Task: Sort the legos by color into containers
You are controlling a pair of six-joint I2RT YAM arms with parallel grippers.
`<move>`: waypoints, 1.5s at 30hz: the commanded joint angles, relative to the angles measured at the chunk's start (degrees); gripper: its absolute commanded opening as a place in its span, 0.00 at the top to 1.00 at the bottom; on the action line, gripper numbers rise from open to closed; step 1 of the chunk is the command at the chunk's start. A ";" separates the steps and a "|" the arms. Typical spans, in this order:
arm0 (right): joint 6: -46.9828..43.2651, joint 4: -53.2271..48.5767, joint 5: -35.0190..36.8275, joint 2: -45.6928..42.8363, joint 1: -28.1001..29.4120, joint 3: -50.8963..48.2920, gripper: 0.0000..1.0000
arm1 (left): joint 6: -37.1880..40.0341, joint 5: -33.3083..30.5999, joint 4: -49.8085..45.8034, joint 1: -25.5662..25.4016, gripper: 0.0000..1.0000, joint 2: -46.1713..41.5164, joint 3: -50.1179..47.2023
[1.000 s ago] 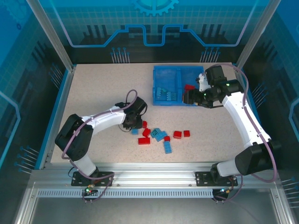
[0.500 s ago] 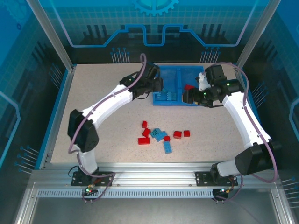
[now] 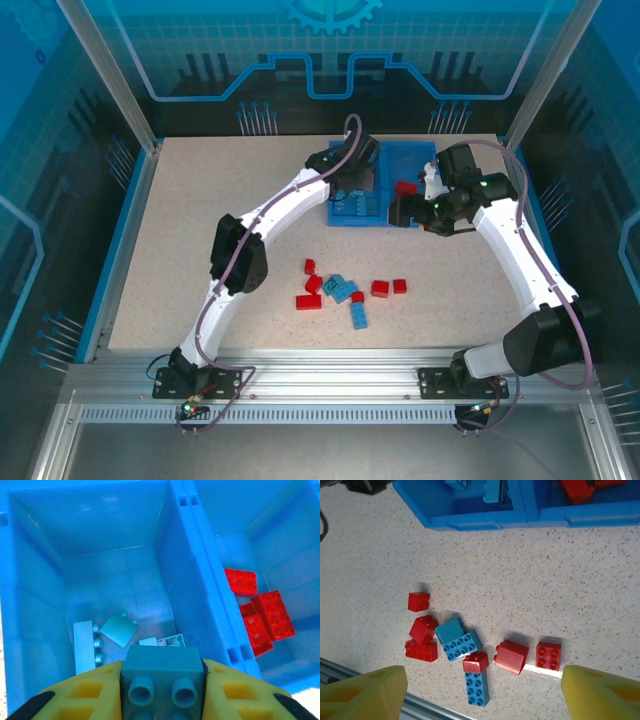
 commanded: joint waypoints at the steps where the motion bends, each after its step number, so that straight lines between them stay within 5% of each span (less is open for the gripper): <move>1: 0.88 -0.14 1.02 -1.78 1.05 -0.66 0.15 | 1.18 -3.35 -5.86 -0.22 0.73 4.13 6.29; 7: 0.37 -1.30 1.81 -2.30 1.08 0.46 0.11 | 2.14 -4.96 -15.47 -0.16 0.64 14.64 24.17; 13: -0.35 -2.33 1.80 -3.03 1.09 0.29 0.10 | 3.70 -4.61 -26.08 -0.12 0.41 25.83 48.17; 28: -1.35 -2.26 2.66 -6.49 1.39 -4.79 0.07 | 8.91 -5.57 -32.01 0.45 0.01 16.64 48.22; 36: 1.60 2.50 10.29 -8.68 3.48 -16.70 0.09 | 14.64 -8.29 -40.07 0.37 0.01 8.43 48.26; 45: 2.46 11.52 14.55 -6.43 7.28 -29.43 0.28 | 13.38 -10.67 -50.26 0.45 0.01 2.48 47.87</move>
